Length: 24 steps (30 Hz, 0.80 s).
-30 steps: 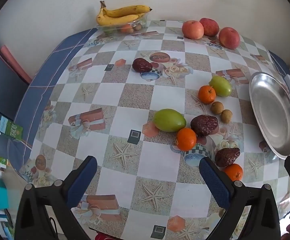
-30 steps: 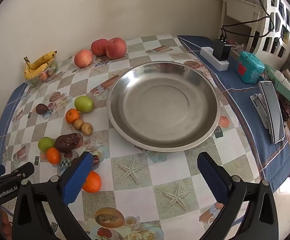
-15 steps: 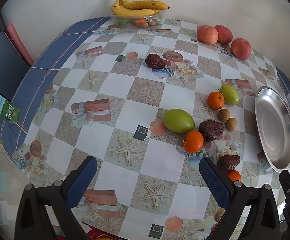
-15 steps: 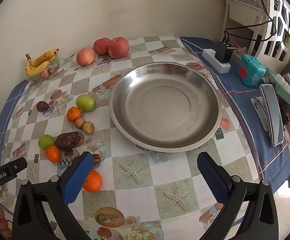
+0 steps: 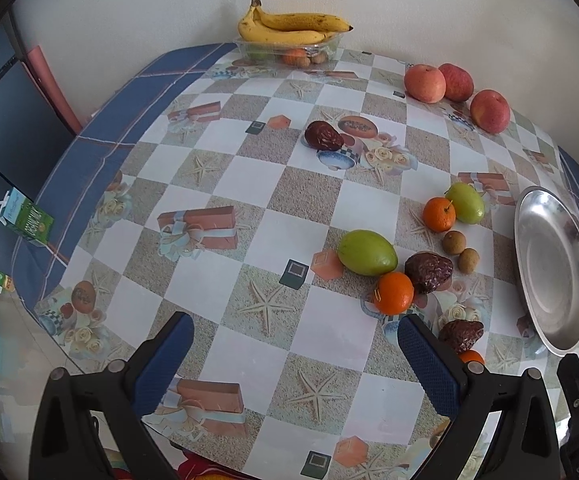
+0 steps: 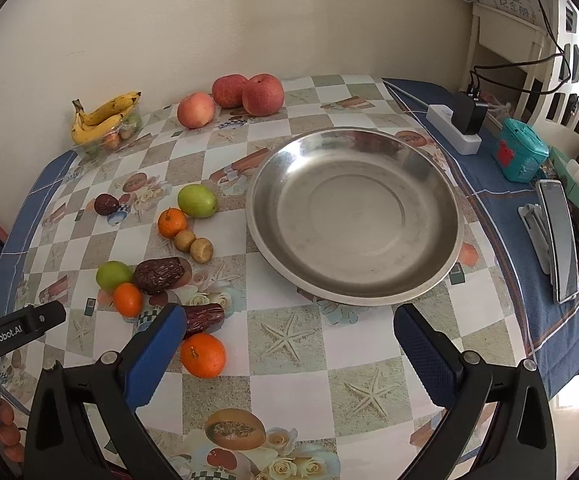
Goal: Organize fruits
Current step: 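Move both tools toward the oranges lying among the dates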
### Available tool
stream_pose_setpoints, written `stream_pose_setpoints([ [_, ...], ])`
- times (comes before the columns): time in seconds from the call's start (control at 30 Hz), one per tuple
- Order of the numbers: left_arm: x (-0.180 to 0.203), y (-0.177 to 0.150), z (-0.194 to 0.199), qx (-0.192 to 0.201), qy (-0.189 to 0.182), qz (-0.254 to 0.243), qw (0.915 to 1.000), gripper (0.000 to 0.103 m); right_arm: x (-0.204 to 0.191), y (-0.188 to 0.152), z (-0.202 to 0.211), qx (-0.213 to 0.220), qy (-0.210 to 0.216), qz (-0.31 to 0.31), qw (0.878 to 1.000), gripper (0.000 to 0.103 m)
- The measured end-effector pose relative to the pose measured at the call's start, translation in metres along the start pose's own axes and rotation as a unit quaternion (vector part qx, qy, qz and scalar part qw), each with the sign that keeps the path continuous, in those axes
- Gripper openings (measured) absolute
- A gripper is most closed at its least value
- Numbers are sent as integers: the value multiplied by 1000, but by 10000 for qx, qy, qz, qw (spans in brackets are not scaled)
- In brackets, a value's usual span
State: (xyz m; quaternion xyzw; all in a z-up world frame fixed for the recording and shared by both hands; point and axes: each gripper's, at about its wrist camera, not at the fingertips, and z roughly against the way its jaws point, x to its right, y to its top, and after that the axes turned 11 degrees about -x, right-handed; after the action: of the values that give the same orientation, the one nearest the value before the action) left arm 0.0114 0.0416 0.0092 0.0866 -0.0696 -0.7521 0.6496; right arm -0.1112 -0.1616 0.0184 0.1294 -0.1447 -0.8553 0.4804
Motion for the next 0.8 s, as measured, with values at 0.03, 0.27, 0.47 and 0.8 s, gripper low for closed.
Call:
stream_pose_setpoints([
  [0.03,1,0,2,52,49,-14,10000,103,-2,0,1,25,13,38,10000,103],
  [0.27,9,-2,8,235,235,-158,9993,103,-4,-1,6,118,68,96,9999,103],
  [0.47,8,-3,5,163,231,-118,9995,103,1,-1,5,82,70,-1,9999,103],
  [0.8,8,-3,3,111,170,-116,9997,103,3,0,7,83,13,-34,10000,103],
])
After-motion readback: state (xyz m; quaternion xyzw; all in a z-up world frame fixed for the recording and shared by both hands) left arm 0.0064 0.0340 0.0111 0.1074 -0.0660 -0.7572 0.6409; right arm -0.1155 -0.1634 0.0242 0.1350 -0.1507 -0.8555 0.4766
